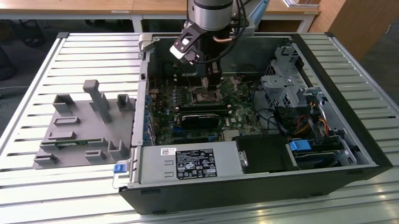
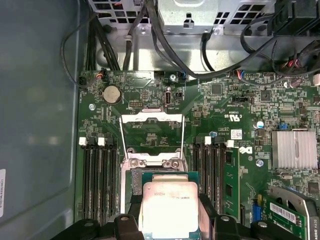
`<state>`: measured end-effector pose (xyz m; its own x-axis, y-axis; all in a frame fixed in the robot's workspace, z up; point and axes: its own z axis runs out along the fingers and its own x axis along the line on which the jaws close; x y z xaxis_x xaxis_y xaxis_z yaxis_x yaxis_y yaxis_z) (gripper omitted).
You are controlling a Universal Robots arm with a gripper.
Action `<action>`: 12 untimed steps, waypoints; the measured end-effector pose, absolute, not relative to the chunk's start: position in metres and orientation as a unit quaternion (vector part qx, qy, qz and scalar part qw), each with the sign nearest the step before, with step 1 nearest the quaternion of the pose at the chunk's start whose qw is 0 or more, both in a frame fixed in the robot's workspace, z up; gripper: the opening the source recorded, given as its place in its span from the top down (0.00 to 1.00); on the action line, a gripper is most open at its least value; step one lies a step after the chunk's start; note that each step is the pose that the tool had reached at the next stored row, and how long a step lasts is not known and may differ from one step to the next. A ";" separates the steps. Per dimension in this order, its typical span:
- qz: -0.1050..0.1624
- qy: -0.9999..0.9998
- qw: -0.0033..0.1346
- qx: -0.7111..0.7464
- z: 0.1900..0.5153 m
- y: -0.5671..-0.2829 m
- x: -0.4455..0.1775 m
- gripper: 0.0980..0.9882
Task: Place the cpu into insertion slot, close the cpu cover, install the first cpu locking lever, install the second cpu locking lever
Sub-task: 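Place the cpu into insertion slot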
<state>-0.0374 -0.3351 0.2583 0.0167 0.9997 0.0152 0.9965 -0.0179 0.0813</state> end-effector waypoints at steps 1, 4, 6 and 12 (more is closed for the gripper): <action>0.034 0.700 0.024 0.713 0.258 -0.335 -0.037 0.52; 0.034 0.700 0.024 0.713 0.257 -0.335 -0.037 0.52; 0.034 0.700 0.024 0.713 0.256 -0.335 -0.037 0.52; 0.034 0.701 0.024 0.712 0.253 -0.335 -0.037 0.52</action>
<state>-0.0374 -0.3351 0.2532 0.0162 0.9998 0.0150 0.9966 -0.0173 0.0810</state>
